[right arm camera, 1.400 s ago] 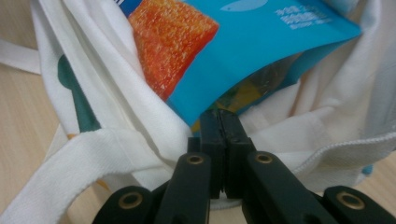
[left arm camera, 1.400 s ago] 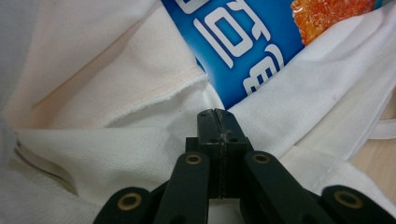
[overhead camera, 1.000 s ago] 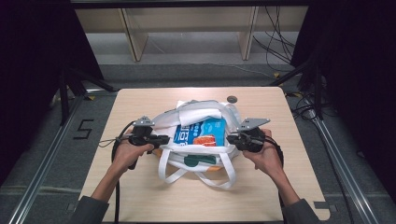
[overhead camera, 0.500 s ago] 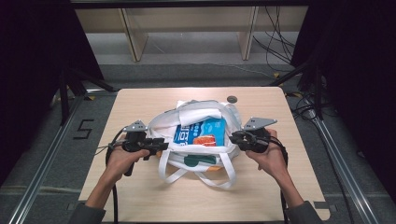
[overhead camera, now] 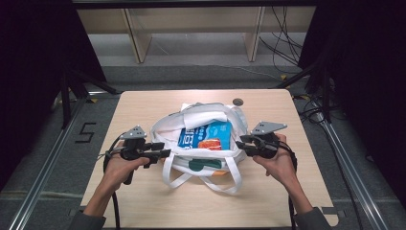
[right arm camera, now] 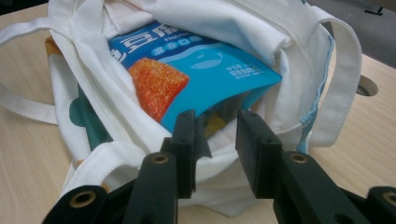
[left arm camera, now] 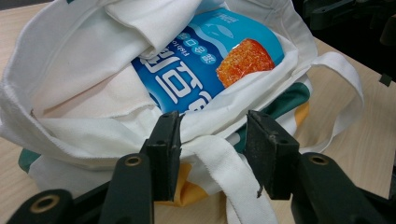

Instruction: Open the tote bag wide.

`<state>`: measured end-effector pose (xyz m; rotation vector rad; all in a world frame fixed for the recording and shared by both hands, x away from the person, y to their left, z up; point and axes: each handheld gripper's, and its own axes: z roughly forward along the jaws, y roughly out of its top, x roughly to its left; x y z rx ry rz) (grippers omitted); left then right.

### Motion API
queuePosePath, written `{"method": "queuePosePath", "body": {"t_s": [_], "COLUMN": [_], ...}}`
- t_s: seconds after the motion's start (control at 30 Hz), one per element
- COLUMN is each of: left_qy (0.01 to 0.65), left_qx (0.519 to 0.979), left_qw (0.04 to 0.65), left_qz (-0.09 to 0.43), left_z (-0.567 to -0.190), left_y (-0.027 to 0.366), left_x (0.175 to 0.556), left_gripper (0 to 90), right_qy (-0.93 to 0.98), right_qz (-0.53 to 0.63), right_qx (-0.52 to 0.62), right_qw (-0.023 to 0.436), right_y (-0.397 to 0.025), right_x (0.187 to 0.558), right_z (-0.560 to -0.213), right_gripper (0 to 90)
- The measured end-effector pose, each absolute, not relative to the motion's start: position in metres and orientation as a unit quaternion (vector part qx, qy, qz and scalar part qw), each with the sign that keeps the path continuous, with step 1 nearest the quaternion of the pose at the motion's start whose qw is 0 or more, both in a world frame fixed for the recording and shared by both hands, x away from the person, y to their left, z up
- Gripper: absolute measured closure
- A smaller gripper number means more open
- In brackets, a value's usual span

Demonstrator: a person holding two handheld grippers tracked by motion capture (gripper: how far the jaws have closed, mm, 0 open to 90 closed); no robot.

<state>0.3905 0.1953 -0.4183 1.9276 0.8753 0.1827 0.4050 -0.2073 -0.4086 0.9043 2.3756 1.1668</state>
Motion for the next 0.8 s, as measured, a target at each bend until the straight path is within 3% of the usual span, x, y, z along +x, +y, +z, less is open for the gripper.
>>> {"method": "queuePosePath", "body": {"t_s": [0.27, 0.47, 0.8], "left_qy": [0.370, 0.363, 0.367], "left_qx": [0.788, 0.788, 0.787], "left_qw": [0.486, 0.490, 0.488], "left_qz": [0.079, 0.084, 0.088], "left_z": [-0.419, -0.419, -0.425], "left_y": [0.196, 0.198, 0.203], "left_x": [0.387, 0.384, 0.381], "left_gripper": [37.9, 34.6, 31.4], "right_qy": [0.828, 0.819, 0.812], "right_qz": [0.421, 0.427, 0.429], "right_qx": [0.319, 0.328, 0.351], "right_qw": [0.186, 0.198, 0.184], "right_y": [-0.214, -0.219, -0.222], "right_x": [0.401, 0.399, 0.391], "right_z": [-0.407, -0.407, -0.408], "right_gripper": [60.3, 51.7, 45.9]}}
